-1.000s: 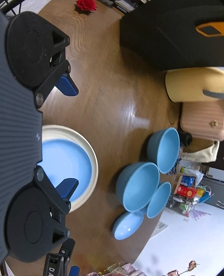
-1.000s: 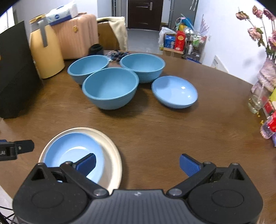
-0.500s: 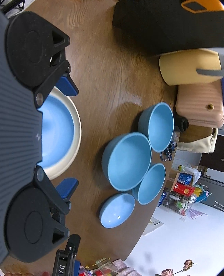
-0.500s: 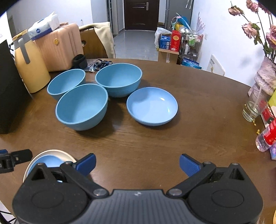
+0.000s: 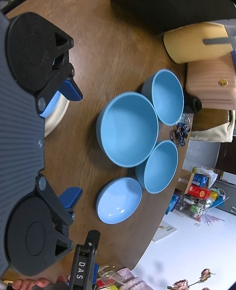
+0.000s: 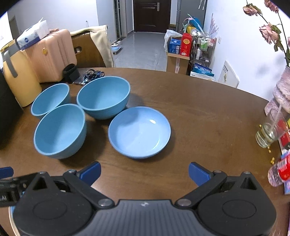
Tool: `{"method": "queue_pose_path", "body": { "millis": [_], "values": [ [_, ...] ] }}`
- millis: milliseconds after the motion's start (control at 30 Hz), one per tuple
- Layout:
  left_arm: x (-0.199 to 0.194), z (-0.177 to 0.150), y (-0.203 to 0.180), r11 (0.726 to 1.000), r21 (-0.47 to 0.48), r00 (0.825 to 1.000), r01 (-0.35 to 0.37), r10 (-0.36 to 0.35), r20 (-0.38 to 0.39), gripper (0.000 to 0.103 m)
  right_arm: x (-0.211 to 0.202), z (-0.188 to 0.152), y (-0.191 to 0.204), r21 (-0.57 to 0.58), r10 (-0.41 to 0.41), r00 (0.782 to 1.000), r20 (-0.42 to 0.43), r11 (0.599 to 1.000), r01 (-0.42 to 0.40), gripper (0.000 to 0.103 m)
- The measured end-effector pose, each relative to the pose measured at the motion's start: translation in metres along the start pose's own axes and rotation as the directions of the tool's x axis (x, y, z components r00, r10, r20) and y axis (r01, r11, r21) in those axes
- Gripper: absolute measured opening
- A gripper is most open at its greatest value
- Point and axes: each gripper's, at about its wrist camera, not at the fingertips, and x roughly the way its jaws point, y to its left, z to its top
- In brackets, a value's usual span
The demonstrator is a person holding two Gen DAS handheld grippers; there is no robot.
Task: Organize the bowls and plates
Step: 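Move both open grippers toward the second shallow light-blue plate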
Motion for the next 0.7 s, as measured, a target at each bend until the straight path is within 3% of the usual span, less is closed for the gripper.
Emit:
{"method": "queue_pose_path", "body": {
  "millis": [700],
  "values": [
    [0.081,0.022,-0.082,0.999,-0.019,0.991,-0.047,0.044,-0.125,0.103,0.083,0.042,-0.077,-0.05,0.027,0.999,-0.026,0.998,-0.029,0.102]
  ]
}}
